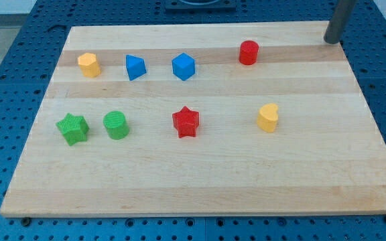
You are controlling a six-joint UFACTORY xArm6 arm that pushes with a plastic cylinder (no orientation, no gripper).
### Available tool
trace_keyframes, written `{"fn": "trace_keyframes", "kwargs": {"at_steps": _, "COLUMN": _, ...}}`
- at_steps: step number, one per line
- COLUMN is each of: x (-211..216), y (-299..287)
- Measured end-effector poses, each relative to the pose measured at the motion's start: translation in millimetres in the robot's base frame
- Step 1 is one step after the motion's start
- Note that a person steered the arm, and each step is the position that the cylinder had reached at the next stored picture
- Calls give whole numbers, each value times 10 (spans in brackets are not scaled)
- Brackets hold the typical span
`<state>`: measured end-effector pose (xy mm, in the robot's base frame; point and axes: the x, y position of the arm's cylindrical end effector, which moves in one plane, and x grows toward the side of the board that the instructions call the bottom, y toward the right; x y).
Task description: Move the red circle diagonally top right to the yellow heart
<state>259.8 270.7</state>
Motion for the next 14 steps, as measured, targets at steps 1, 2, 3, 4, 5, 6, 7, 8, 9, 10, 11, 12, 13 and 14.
{"fn": "trace_keyframes", "kwargs": {"at_steps": 1, "x": 3, "y": -65}}
{"fn": "trace_keyframes", "kwargs": {"at_steps": 2, "x": -193, "y": -227}}
{"fn": "trace_keyframes", "kwargs": {"at_steps": 3, "x": -667, "y": -678}}
{"fn": "trace_keyframes", "kwargs": {"at_steps": 4, "x": -629, "y": -1284}}
{"fn": "trace_keyframes", "kwargs": {"at_steps": 5, "x": -220, "y": -2096}}
{"fn": "trace_keyframes", "kwargs": {"at_steps": 6, "x": -37, "y": -2599}}
{"fn": "trace_keyframes", "kwargs": {"at_steps": 7, "x": 245, "y": -2705}}
{"fn": "trace_keyframes", "kwargs": {"at_steps": 8, "x": 292, "y": -2575}}
{"fn": "trace_keyframes", "kwargs": {"at_steps": 9, "x": 292, "y": -2216}}
{"fn": "trace_keyframes", "kwargs": {"at_steps": 10, "x": 292, "y": -1725}}
{"fn": "trace_keyframes", "kwargs": {"at_steps": 11, "x": 293, "y": -1526}}
{"fn": "trace_keyframes", "kwargs": {"at_steps": 12, "x": 323, "y": -1555}}
{"fn": "trace_keyframes", "kwargs": {"at_steps": 13, "x": 484, "y": -1661}}
{"fn": "trace_keyframes", "kwargs": {"at_steps": 14, "x": 588, "y": -1879}}
